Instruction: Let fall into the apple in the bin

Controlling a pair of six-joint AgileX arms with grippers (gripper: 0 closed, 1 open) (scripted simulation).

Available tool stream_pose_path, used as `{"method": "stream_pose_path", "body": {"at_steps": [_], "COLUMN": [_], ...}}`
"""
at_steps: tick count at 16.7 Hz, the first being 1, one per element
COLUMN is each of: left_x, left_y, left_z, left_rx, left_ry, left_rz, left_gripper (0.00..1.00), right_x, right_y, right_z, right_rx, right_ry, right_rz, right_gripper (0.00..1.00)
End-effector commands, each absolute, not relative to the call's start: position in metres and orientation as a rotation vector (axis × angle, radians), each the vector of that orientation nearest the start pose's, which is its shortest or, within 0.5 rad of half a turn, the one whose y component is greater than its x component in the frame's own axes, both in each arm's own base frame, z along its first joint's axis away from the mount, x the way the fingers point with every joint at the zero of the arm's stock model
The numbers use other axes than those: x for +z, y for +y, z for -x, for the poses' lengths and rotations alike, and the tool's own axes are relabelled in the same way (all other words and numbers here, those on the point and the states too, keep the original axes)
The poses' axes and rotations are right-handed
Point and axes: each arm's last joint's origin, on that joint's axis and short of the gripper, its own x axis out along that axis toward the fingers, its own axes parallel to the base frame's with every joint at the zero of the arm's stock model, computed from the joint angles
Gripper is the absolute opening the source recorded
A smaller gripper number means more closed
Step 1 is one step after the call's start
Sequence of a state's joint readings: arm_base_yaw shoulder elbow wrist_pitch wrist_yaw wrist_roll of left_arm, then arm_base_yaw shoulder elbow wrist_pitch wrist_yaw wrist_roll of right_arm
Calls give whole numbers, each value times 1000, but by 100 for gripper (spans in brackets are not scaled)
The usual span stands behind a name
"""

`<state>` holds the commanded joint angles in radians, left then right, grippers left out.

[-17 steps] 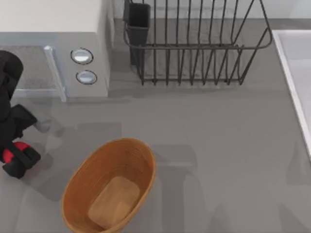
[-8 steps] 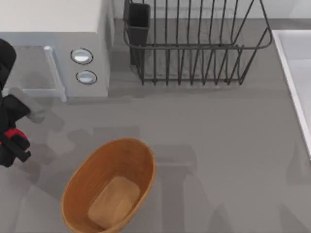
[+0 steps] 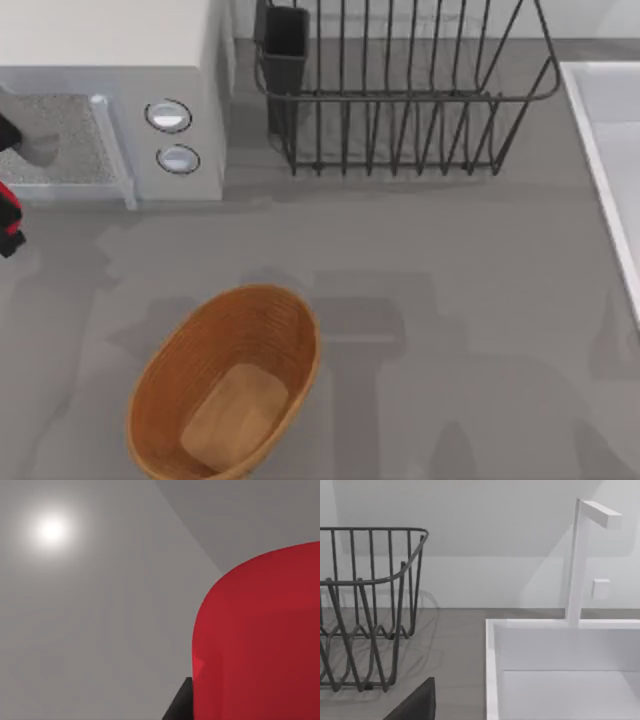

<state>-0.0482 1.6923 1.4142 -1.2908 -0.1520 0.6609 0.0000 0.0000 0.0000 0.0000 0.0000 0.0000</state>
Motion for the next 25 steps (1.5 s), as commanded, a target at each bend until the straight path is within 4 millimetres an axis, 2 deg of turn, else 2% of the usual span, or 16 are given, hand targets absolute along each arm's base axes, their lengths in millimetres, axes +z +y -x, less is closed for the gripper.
{"method": "stream_pose_path", "body": {"at_steps": [3, 11, 13, 16, 19, 22, 25], "left_x": [265, 263, 262, 259, 255, 252, 252], "left_y": [-6, -5, -13, -41, -83, -127, -166], "left_z": [-316, -320, -319, -314, -303, -285, -261], "left_rx": [-484, -519, -515, -485, -396, -231, 8], "left_ry": [1586, 1635, 1642, 1664, 1685, 1687, 1641], "left_rz": [-668, -666, -668, -665, -638, -565, -413], "left_gripper": [0, 0, 0, 0, 0, 0, 0], "right_x": [160, 160, 160, 160, 160, 160, 160], "right_y": [-1, -1, -1, -1, -1, -1, -1], "right_z": [-106, -106, -106, -106, -106, -106, -106], "right_rx": [0, 0, 0, 0, 0, 0, 0], "right_ry": [0, 0, 0, 0, 0, 0, 0], "right_rz": [0, 0, 0, 0, 0, 0, 0], "right_gripper": [100, 100, 100, 100, 100, 100, 100]}}
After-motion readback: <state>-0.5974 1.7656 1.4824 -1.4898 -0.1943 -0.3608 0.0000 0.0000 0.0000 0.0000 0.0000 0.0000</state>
